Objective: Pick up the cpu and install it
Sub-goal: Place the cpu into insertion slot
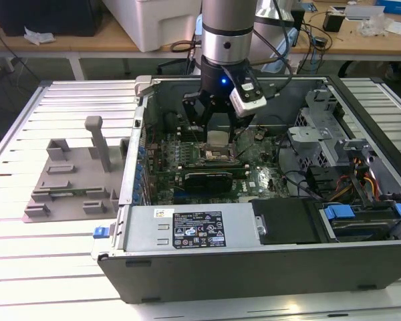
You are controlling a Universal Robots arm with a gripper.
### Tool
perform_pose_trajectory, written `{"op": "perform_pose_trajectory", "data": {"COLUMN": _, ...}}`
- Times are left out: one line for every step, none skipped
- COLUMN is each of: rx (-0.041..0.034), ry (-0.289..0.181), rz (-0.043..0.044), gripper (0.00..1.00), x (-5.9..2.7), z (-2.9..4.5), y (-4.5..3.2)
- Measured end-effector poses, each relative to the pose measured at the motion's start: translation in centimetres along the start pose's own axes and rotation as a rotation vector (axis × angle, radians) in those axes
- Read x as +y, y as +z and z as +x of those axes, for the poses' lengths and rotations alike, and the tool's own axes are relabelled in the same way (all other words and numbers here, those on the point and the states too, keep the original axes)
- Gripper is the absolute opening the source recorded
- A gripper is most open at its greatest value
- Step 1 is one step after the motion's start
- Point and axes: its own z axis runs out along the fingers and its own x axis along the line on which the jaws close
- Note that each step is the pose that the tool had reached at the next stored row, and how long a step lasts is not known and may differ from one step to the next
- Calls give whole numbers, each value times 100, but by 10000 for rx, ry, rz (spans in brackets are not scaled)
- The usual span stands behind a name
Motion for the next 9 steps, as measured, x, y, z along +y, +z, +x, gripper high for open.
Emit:
{"op": "perform_pose_trajectory", "data": {"rx": 1, "ry": 184, "rz": 1, "gripper": 55, "x": 0, "z": 0, "y": 0}}
{"op": "perform_pose_trajectory", "data": {"rx": 2, "ry": 465, "rz": 2, "gripper": 55, "x": 0, "z": 0, "y": 0}}
{"op": "perform_pose_trajectory", "data": {"rx": 3, "ry": 688, "rz": 3, "gripper": 55, "x": 0, "z": 0, "y": 0}}
{"op": "perform_pose_trajectory", "data": {"rx": 4, "ry": 901, "rz": 4, "gripper": 55, "x": 0, "z": 0, "y": 0}}
{"op": "perform_pose_trajectory", "data": {"rx": 5, "ry": 1137, "rz": 5, "gripper": 55, "x": 0, "z": 0, "y": 0}}
{"op": "perform_pose_trajectory", "data": {"rx": 6, "ry": 1281, "rz": 6, "gripper": 55, "x": 0, "z": 0, "y": 0}}
{"op": "perform_pose_trajectory", "data": {"rx": 7, "ry": 1374, "rz": 6, "gripper": 55, "x": 0, "z": 0, "y": 0}}
{"op": "perform_pose_trajectory", "data": {"rx": 8, "ry": 1590, "rz": 7, "gripper": 55, "x": 0, "z": 0, "y": 0}}
{"op": "perform_pose_trajectory", "data": {"rx": 9, "ry": 1780, "rz": 7, "gripper": 55, "x": 0, "z": 0, "y": 0}}
